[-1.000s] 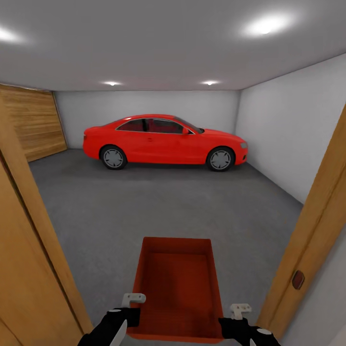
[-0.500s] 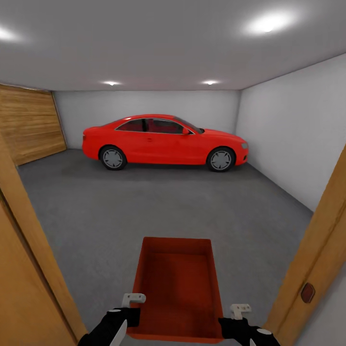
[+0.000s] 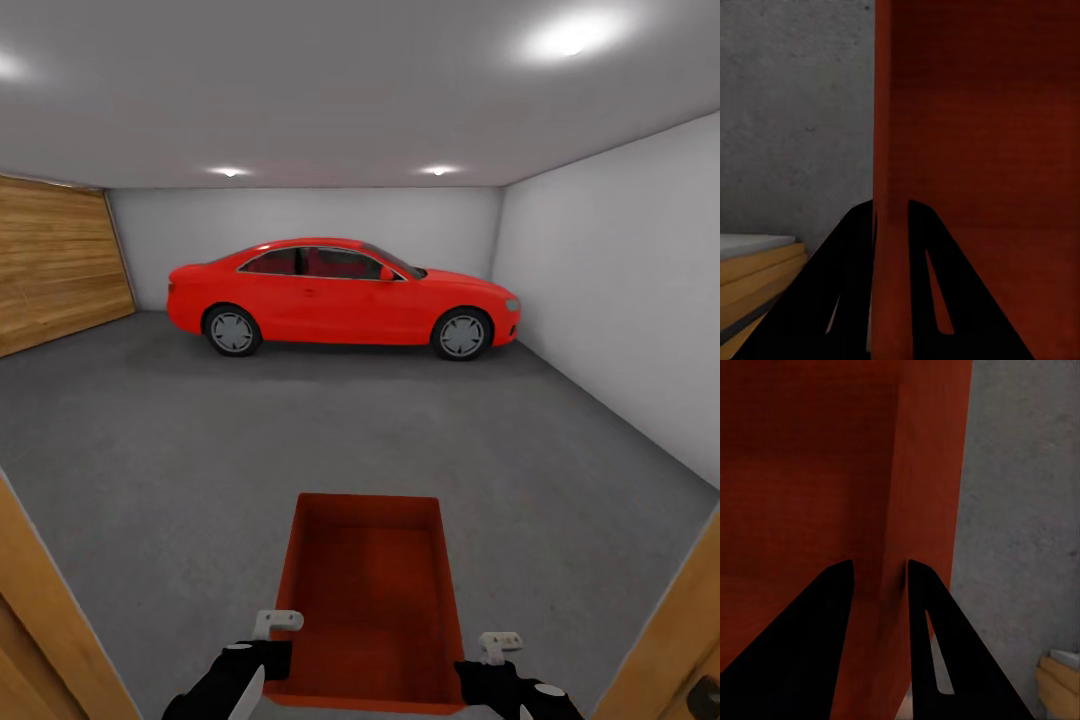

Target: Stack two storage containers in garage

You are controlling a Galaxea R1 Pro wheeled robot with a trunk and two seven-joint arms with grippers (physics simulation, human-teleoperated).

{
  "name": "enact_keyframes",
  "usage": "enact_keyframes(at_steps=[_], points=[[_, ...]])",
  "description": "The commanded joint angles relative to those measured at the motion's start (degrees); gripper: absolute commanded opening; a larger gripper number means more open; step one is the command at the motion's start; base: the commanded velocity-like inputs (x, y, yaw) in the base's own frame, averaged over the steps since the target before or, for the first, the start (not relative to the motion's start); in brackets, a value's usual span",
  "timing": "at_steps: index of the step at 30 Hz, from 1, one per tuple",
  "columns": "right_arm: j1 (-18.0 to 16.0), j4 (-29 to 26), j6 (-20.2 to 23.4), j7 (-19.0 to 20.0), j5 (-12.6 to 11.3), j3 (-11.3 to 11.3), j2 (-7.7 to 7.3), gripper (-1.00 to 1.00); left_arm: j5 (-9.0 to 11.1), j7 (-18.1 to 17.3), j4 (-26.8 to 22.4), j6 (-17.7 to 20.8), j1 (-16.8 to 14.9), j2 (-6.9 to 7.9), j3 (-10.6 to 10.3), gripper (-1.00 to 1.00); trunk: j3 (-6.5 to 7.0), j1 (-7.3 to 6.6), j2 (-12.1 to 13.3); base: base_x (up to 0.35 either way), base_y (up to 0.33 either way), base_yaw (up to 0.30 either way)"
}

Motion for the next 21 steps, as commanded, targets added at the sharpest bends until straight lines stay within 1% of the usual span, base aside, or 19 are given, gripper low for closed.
enact_keyframes(at_steps=[1,13,21], points=[[0.05,-0.07,0.3,-0.58,3.13,0.71,-0.01,-1.0,-0.49,2.04,-0.24,0.52,-0.1,-0.45,0.74,-1.0,-0.12,0.04,-0.12,0.023,0.0,0.0],[0.05,-0.07,0.3,-0.58,3.13,0.72,0.0,-1.0,-0.49,2.07,-0.24,0.54,-0.1,-0.38,0.74,-1.0,-0.12,0.04,-0.12,0.004,0.001,0.0],[0.05,-0.07,0.3,-0.58,3.13,0.67,-0.02,-1.0,-0.49,2.07,-0.24,0.52,-0.1,-0.42,0.76,-1.0,-0.12,0.04,-0.12,0.0,0.045,0.0]])
